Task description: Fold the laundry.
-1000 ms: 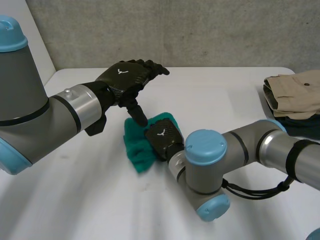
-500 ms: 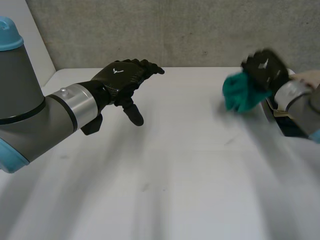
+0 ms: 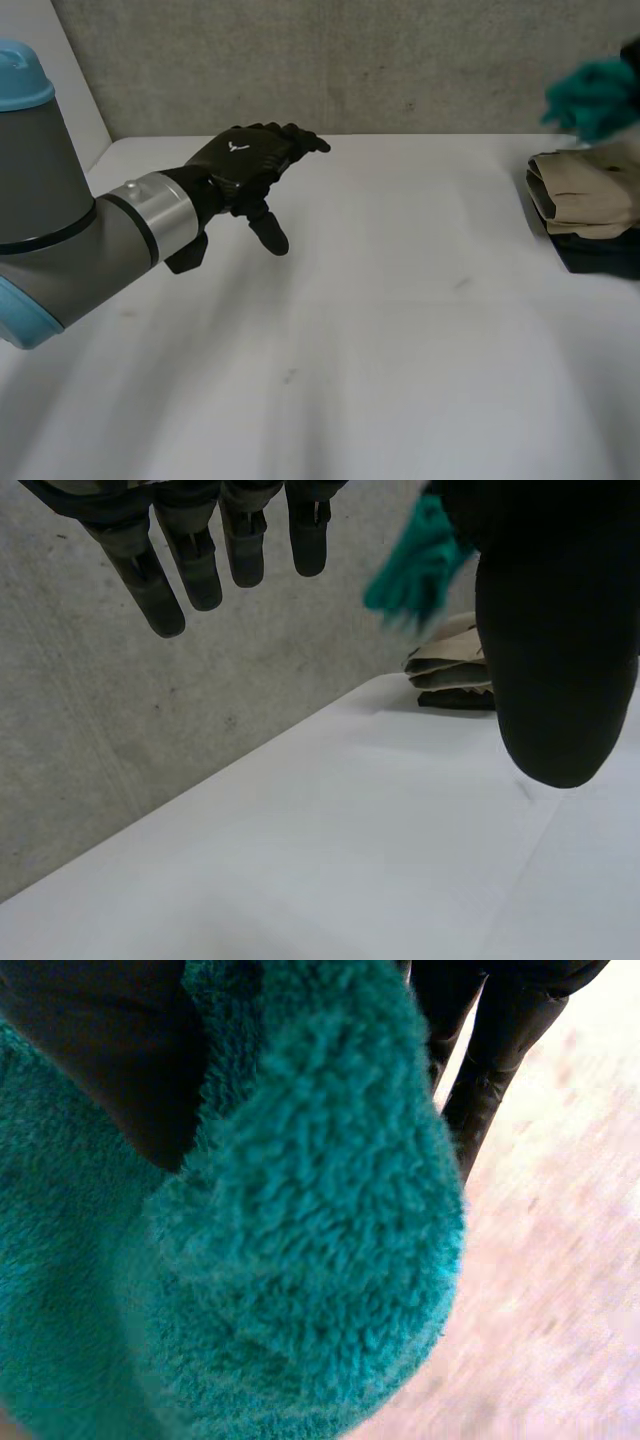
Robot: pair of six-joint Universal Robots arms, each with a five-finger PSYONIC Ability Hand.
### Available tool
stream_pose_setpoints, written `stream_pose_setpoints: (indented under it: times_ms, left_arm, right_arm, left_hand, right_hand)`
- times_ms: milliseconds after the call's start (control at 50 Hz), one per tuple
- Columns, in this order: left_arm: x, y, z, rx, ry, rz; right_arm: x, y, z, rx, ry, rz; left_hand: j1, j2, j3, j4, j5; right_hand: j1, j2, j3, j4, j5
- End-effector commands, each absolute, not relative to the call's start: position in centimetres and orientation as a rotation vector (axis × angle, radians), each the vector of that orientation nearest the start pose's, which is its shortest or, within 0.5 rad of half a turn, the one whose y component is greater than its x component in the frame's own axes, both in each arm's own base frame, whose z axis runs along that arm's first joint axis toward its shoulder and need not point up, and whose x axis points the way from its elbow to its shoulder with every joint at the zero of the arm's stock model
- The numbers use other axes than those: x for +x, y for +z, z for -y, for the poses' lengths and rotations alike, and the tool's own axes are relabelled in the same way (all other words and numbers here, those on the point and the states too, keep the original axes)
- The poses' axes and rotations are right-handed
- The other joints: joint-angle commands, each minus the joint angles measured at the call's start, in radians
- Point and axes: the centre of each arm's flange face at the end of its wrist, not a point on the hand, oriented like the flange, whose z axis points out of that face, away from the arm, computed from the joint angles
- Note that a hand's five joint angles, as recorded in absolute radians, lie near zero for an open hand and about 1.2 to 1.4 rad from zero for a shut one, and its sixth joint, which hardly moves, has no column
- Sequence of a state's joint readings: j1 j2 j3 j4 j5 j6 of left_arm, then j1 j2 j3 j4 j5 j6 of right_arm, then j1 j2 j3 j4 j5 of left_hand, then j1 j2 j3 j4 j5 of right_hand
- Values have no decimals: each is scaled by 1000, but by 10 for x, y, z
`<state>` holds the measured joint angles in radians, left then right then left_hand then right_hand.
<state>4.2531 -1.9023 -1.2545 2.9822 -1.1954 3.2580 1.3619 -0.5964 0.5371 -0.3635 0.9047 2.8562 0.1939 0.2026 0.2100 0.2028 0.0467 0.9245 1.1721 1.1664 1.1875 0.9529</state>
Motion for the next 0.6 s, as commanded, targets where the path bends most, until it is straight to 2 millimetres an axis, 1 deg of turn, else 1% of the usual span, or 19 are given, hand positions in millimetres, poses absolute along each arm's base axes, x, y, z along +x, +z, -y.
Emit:
stream_pose_setpoints:
  times_ms: [20,40,60,100,120,140,200,260,280,340,360,400,420,480,500,560,580,600]
  left_arm:
    - [-310,277,251,-899,1628,1869]
    - [-310,278,251,-899,1629,1868]
    - [-310,277,251,-899,1628,1869]
    - [-311,275,252,-900,1623,1873]
    - [-311,275,252,-900,1623,1873]
    - [-311,275,251,-901,1622,1872]
    - [-311,276,251,-897,1622,1871]
    - [-311,276,251,-893,1620,1869]
    - [-311,277,251,-893,1620,1869]
    - [-311,278,251,-893,1623,1867]
    - [-311,278,251,-893,1623,1867]
    - [-311,278,251,-892,1625,1867]
    - [-311,279,251,-890,1626,1865]
    - [-310,281,250,-890,1634,1859]
    - [-310,282,250,-888,1635,1857]
    - [-309,287,250,-875,1651,1848]
    - [-308,290,249,-869,1659,1844]
    - [-306,297,249,-847,1687,1839]
  right_arm:
    - [11,172,534,-906,-2340,-1863]
    - [8,167,533,-904,-2334,-1879]
    - [0,163,531,-906,-2331,-1910]
    - [-8,159,529,-915,-2337,-1938]
    - [-11,159,528,-927,-2345,-1943]
    - [-14,160,527,-942,-2353,-1955]
    - [-12,164,524,-954,-2337,-1968]
    - [-6,192,515,-965,-2329,-1967]
    - [-3,212,509,-963,-2337,-1967]
    - [4,232,500,-944,-2322,-1980]
    - [16,246,492,-945,-2306,-1977]
    - [34,260,485,-959,-2301,-1957]
    - [54,275,477,-963,-2314,-1939]
    - [78,298,468,-939,-2376,-1932]
    - [90,309,461,-894,-2422,-1953]
    - [110,317,449,-814,-2449,-2002]
    - [130,321,438,-780,-2449,-2006]
    - [139,325,432,-763,-2453,-2003]
  left_hand:
    - [25,17,9,17,-2]
    - [25,17,9,17,-2]
    - [25,17,9,17,-2]
    - [25,17,9,17,-2]
    - [25,17,9,17,-2]
    - [25,17,9,17,-2]
    - [28,20,12,20,1]
    - [25,17,9,17,-2]
    - [25,17,9,17,-2]
    - [25,17,9,17,-2]
    - [25,17,9,17,-2]
    - [23,14,6,14,-5]
    - [23,14,6,14,-5]
    - [23,14,6,14,-5]
    - [23,14,6,14,-5]
    - [23,14,6,14,-5]
    - [23,14,6,14,-5]
    - [25,17,9,17,-2]
  right_hand:
    - [472,224,230,209,269]
    - [472,224,230,209,269]
    - [472,224,230,209,269]
    - [472,224,230,209,269]
    - [429,182,187,166,226]
    - [4,-243,-237,-259,-198]
    - [-750,-998,-992,-1013,-953]
    - [-750,-998,-992,-1013,-953]
    - [-750,-998,-992,-1013,-953]
    - [-750,-998,-992,-1013,-953]
    - [-750,-998,-992,-1013,-953]
    - [-750,-998,-992,-1013,-953]
    - [-750,-998,-992,-1013,-953]
    - [-750,-998,-992,-1013,-953]
    - [-750,-998,-992,-1013,-953]
    - [-750,-998,-992,-1013,-953]
    - [-750,-998,-992,-1013,-953]
    - [-750,-998,-992,-1013,-953]
